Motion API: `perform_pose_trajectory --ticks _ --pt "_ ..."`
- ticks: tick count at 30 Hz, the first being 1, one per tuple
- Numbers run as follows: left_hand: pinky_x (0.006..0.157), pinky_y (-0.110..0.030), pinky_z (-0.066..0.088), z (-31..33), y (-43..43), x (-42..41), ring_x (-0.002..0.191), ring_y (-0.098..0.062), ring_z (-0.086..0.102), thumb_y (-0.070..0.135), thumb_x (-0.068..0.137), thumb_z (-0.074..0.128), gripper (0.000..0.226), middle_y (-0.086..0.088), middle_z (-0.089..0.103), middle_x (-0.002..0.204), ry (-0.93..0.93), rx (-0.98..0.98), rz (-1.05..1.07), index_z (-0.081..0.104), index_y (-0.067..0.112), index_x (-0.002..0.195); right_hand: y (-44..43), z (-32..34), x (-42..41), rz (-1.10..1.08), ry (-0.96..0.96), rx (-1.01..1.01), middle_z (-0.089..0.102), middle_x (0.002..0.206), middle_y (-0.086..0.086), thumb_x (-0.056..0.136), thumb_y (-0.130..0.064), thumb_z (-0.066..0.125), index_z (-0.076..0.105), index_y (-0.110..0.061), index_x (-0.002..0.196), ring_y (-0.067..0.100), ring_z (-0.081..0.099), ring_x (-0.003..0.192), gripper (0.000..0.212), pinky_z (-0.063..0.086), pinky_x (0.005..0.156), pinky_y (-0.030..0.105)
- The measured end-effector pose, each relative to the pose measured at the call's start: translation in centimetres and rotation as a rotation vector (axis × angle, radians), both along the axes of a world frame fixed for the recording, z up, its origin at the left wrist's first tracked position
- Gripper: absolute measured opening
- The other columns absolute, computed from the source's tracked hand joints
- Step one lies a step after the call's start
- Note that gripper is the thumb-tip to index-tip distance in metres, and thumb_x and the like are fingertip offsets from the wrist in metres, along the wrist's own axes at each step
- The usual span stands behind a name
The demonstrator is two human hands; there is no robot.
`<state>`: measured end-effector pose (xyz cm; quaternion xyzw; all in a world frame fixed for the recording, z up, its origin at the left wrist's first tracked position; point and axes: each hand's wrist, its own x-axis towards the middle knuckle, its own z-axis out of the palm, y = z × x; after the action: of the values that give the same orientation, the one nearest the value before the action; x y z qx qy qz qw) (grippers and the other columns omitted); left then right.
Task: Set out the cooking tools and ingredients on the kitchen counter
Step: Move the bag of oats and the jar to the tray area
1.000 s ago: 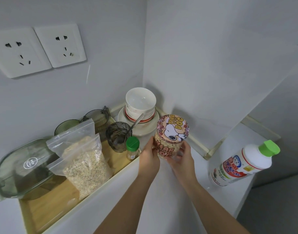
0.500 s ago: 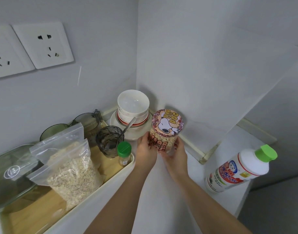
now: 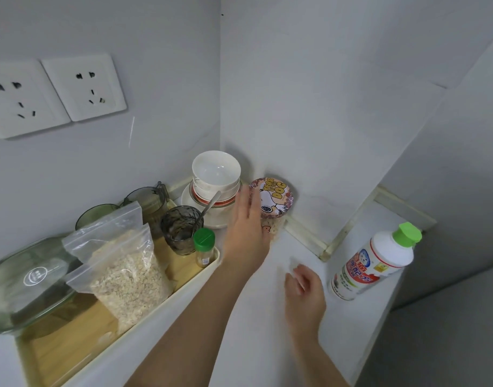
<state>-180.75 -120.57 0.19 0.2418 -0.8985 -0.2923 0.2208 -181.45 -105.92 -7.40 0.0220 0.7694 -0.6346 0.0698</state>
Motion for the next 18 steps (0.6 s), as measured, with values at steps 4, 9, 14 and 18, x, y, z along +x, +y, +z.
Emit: perform_pose_trajectory --ticks 4,9,14,18 --pt "0.119 -0.040 0.012 0.7 -1.3 0.1 0.147 -0.017 -0.012 0.007 0.089 0.044 0.080 0.003 -0.013 0.161 -0.372 -0.303 -0.111 0.000 0.020 0.153 3.6 -0.5 1.6 -0.241 -0.051 -0.010 0.064 0.099 0.009 0.084 -0.006 0.068 0.058 -0.011 0.100 0.020 0.059 0.082 0.020 0.044 0.078 0.028" --pt "0.116 -0.045 0.021 1.6 -1.6 0.1 0.148 -0.018 -0.010 0.006 0.087 0.046 0.083 0.002 -0.011 0.161 -0.451 -0.343 -0.127 -0.001 0.019 0.153 6.0 0.1 -1.0 -0.359 -0.008 0.012 0.051 0.129 0.013 0.074 -0.005 0.078 0.044 -0.010 0.128 0.025 0.056 0.111 0.064 0.050 0.092 0.041" --pt "0.116 -0.046 0.021 2.1 -1.3 -0.1 0.148 -0.020 -0.012 0.013 0.089 0.047 0.083 -0.001 -0.013 0.161 -0.525 -0.330 -0.132 -0.006 0.017 0.153 6.3 1.4 -3.9 -0.274 0.057 0.043 0.057 0.122 -0.001 0.076 -0.008 0.078 0.043 -0.017 0.133 0.018 0.058 0.111 0.068 0.048 0.095 0.036" --pt "0.119 -0.041 0.017 2.5 -1.3 -0.1 0.148 -0.022 -0.010 0.014 0.091 0.043 0.078 -0.004 -0.013 0.161 -0.541 -0.338 -0.149 -0.005 0.015 0.153 5.9 1.3 -4.3 -0.182 0.070 0.094 0.061 0.104 0.001 0.076 -0.011 0.078 0.051 -0.018 0.109 0.024 0.062 0.099 0.043 0.047 0.084 0.032"
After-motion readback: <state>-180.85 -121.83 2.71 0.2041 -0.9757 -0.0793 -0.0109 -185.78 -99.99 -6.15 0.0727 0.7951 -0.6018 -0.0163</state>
